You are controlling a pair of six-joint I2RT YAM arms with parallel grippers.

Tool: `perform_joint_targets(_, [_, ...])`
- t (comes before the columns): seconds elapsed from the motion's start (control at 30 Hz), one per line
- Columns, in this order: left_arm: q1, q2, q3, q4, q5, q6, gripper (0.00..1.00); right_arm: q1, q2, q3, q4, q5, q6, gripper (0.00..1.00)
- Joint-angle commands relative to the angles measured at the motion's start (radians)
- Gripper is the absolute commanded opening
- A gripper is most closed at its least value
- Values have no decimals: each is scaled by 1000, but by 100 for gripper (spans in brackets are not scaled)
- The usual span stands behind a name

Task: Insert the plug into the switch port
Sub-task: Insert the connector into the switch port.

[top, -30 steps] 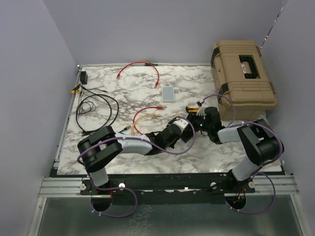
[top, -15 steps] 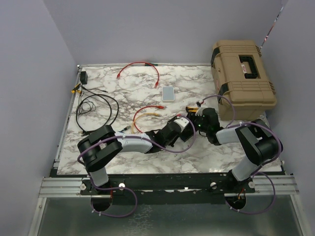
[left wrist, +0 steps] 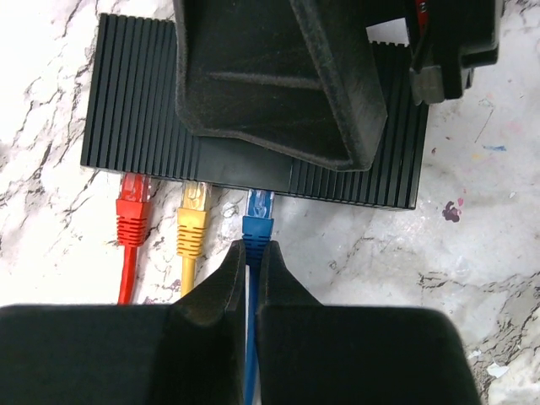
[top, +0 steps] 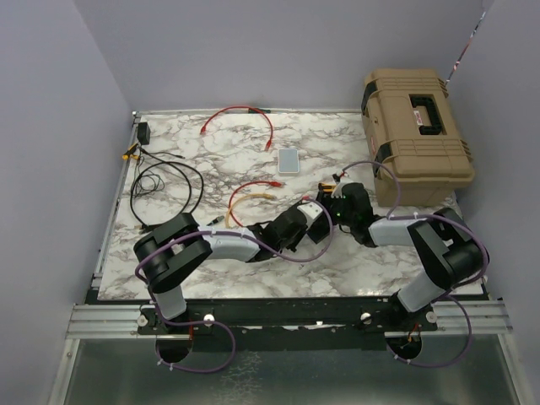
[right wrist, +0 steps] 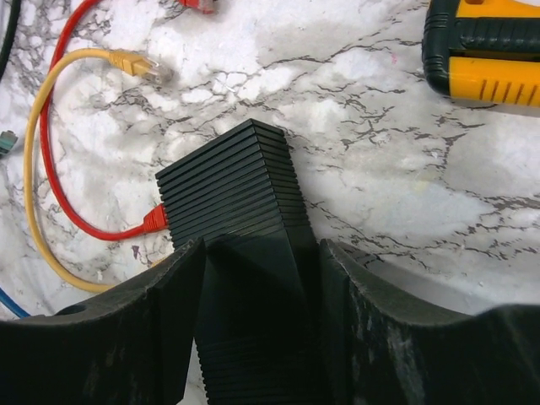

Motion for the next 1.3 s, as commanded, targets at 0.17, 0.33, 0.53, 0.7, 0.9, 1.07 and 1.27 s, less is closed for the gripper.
perform_joint_targets(0.17, [19, -73, -33, 361, 2, 20, 0, 15, -117, 31, -367, -23, 40, 64])
perform_joint_targets(0.33, [18, -68, -31, 339, -15, 27, 5, 0, -152, 82, -449, 101, 35, 76])
perform_joint_targets(0.53, [33, -120, -50, 289, -59, 6, 35, -2, -268, 115, -523, 333, 13, 92])
perform_joint_targets(0.7, [57, -211, -52, 197, -95, -18, 53, -2, -355, 97, -517, 477, 17, 97])
perform_joint_targets(0.9, [123, -312, -19, 80, -153, -56, 70, -2, -408, 2, -420, 488, 32, 99])
perform_joint_targets(1.07, [231, -310, 68, -9, -216, -69, 77, -2, -406, -34, -363, 456, 40, 100])
perform_joint_targets(1.27, [383, -181, 198, -41, -233, -124, 79, -2, -424, -55, -325, 411, 46, 100])
